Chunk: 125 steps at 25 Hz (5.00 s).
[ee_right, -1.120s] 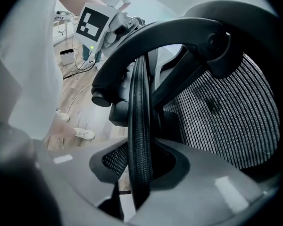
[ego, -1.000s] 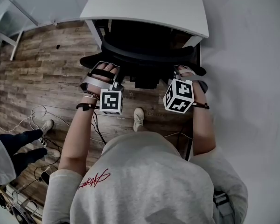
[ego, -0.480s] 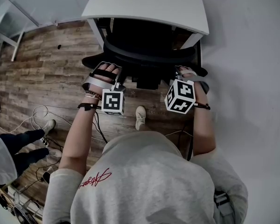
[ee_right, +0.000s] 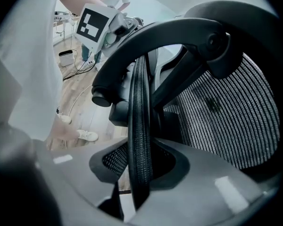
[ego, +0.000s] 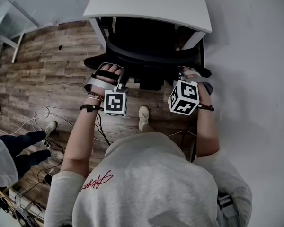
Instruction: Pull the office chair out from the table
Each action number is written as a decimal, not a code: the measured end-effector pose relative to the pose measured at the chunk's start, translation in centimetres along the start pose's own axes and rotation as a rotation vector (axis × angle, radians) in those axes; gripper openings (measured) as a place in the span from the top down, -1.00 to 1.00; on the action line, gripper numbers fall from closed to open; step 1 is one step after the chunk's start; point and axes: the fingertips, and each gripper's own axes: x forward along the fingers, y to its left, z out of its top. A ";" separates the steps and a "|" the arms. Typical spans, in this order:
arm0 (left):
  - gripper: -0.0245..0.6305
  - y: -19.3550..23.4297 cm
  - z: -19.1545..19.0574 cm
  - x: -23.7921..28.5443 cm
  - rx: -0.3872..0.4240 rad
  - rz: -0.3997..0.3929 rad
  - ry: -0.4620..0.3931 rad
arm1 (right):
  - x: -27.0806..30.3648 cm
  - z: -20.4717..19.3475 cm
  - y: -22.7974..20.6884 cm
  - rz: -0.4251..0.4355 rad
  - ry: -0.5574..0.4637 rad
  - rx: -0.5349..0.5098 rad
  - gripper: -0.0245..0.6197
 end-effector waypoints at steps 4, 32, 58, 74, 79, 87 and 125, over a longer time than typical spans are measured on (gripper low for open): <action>0.63 -0.1 0.2 -0.1 0.005 0.001 -0.016 | 0.0 0.1 0.3 -0.005 0.002 0.003 0.59; 0.62 -2.1 1.4 -2.4 0.024 0.003 -0.035 | -1.5 0.4 3.5 -0.006 0.013 0.027 0.59; 0.62 -3.9 1.7 -5.1 0.029 0.003 -0.053 | -3.0 1.6 6.3 -0.011 0.029 0.040 0.59; 0.62 -5.3 1.4 -7.3 0.034 -0.004 -0.064 | -4.0 3.0 8.5 -0.011 0.038 0.055 0.59; 0.62 -5.9 1.5 -8.0 0.034 -0.008 -0.070 | -4.4 3.3 9.3 -0.004 0.042 0.063 0.58; 0.62 -6.3 1.1 -8.7 0.045 -0.004 -0.060 | -4.8 3.8 10.0 -0.006 0.047 0.070 0.58; 0.62 -9.6 3.1 -13.0 0.044 0.001 -0.074 | -7.4 4.7 15.0 0.009 0.049 0.091 0.57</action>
